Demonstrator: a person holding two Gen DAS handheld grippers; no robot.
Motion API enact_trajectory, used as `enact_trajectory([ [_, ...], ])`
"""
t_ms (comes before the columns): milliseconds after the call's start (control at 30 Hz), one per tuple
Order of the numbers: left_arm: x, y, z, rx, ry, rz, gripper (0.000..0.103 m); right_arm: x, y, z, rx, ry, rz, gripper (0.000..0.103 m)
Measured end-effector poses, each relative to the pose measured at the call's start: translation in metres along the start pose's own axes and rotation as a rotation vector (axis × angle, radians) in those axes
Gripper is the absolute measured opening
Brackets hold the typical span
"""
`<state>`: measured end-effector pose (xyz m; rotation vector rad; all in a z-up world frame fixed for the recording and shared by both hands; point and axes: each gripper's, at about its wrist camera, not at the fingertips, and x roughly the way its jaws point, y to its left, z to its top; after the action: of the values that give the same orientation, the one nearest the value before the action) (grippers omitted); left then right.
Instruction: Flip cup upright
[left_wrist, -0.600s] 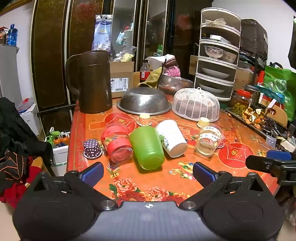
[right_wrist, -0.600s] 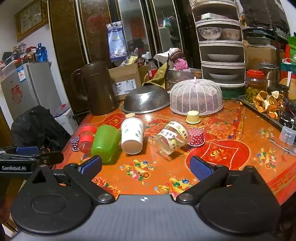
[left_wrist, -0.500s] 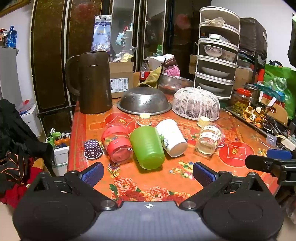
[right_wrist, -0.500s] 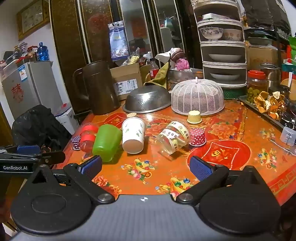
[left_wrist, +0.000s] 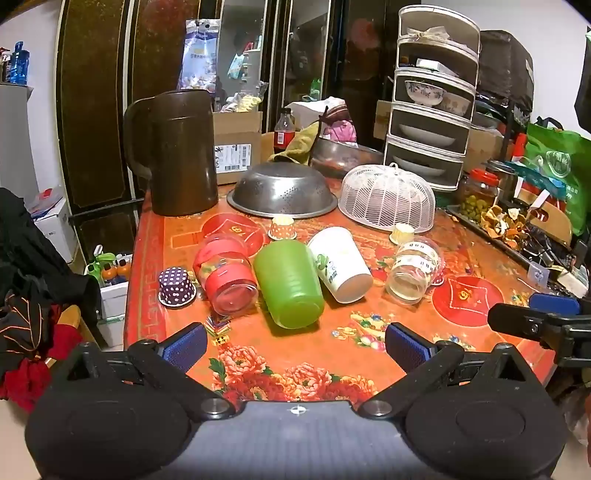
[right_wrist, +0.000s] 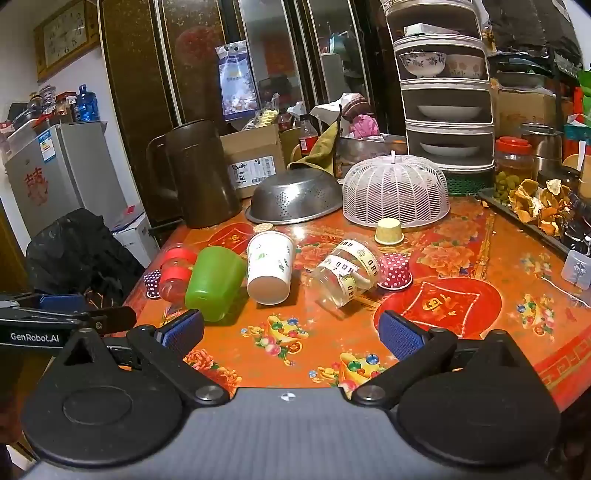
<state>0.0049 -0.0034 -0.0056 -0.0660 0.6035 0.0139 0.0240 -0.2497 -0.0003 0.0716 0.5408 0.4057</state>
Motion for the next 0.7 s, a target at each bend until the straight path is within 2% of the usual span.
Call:
enact_trajectory([
  [700,0.0013,-0.0007,-0.0014,-0.003,0.007,-0.002,0.103,-0.0009,0.0019,0.0006,-0.011,-0.003,0.010,0.102],
])
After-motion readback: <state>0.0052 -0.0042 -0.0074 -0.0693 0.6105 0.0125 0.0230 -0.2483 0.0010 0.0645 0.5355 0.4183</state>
